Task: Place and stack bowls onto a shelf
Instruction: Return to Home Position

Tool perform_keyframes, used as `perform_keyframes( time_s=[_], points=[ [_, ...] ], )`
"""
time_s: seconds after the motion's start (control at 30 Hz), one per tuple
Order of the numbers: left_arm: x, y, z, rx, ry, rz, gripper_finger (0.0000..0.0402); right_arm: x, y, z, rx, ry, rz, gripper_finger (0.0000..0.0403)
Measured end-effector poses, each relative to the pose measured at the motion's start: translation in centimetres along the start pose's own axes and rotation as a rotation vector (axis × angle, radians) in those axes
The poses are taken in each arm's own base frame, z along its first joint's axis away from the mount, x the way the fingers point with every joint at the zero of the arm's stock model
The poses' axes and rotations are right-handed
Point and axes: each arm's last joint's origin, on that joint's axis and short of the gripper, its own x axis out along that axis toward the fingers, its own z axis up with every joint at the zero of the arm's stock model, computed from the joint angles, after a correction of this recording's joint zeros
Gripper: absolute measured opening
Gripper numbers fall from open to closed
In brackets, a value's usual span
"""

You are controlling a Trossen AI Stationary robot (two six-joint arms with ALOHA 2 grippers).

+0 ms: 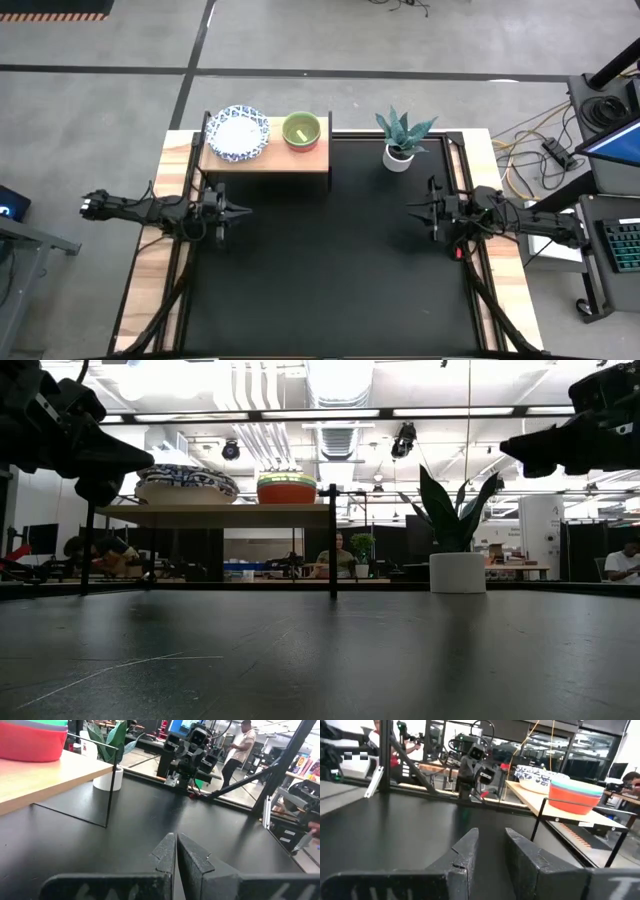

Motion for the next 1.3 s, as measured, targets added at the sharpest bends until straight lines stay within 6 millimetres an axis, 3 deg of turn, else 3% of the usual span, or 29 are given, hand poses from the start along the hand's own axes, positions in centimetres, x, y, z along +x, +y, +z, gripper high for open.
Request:
perform_keyframes(
  time_s=[0.33,1.3],
  points=[
    [0.0,0.0,0.0,0.003,0.001,0.0,0.0,0.12,0.01,-0.16,0.172,0.019,0.003,0.0081],
    [0.01,0.0,0.0,0.003,0.001,0.0,0.0,0.12,0.02,-0.18,0.154,0.021,0.005,0.0078]
  ],
)
